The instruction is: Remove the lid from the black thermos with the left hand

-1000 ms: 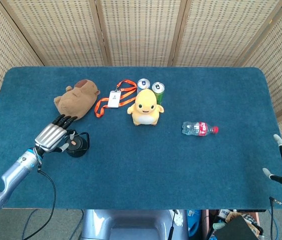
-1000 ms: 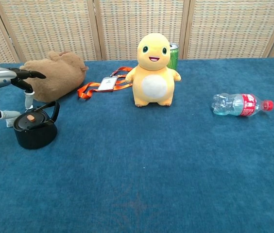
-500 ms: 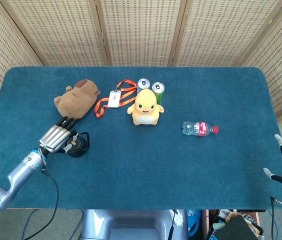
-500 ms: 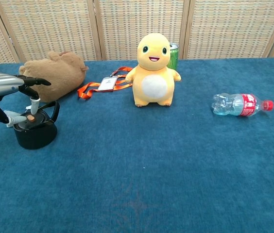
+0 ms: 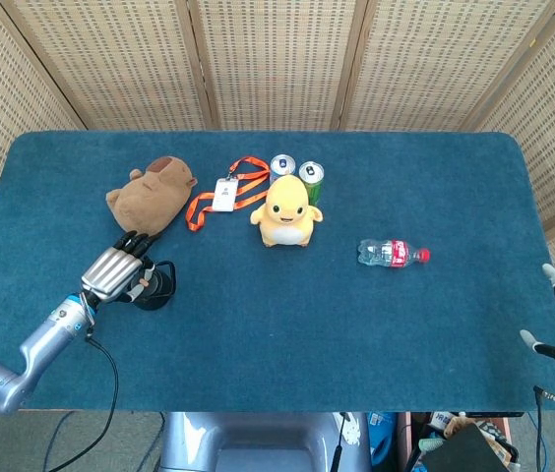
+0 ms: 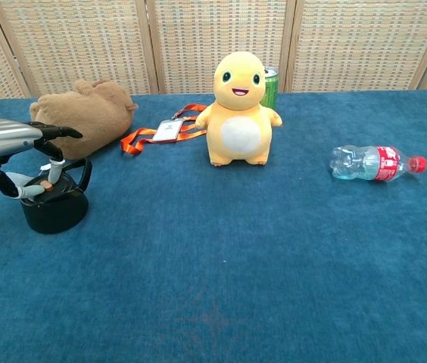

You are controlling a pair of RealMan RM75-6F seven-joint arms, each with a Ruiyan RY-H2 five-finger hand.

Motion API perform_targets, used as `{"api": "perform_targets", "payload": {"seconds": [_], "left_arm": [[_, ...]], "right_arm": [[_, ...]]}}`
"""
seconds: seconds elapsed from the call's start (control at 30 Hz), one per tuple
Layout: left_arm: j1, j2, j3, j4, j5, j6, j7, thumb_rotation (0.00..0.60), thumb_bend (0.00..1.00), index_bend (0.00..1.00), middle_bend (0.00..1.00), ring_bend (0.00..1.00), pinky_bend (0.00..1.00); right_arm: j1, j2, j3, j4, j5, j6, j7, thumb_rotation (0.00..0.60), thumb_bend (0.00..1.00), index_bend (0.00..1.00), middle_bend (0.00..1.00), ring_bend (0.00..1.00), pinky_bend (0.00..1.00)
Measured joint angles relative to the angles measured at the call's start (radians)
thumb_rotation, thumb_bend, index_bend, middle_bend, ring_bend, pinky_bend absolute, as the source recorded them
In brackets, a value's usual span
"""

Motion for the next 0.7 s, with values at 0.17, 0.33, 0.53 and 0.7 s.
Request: {"api": "perform_targets", "payload": {"seconds": [0.17, 0.33, 0.53, 0.7], "left_arm": [[-0.002, 0.004, -0.003, -0.010, -0.003, 0.006, 0.004, 0.600, 0.40, 0.58, 0.00, 0.00, 0.00], [0.000, 0.028, -0.012, -0.044, -0.002, 0.031, 0.003, 0.600, 0.40, 0.58, 0.00, 0.00, 0.00], [0.019, 0.102, -0.022, -0.134, 0.003, 0.093, -0.010, 0.600, 0.40, 0.58, 0.00, 0.00, 0.00], [0.086, 0.171, -0.001, -0.205, 0.007, 0.172, -0.019, 0.600, 0.40, 0.58, 0.00, 0.00, 0.00]], "right_arm": [[0.000, 0.000, 0.000, -0.001, 0.000, 0.000, -0.002, 0.600, 0.00, 0.00, 0.00, 0.00, 0.00], [0.000, 0.001, -0.001, -0.001, -0.002, -0.001, 0.001, 0.600, 0.00, 0.00, 0.00, 0.00, 0.00], [-0.001, 0.002, -0.004, -0.006, -0.008, 0.002, 0.004, 0.600, 0.00, 0.00, 0.00, 0.00, 0.00], [-0.003, 0.006, -0.006, -0.014, -0.015, 0.007, 0.006, 0.600, 0.00, 0.00, 0.00, 0.00, 0.00]]}}
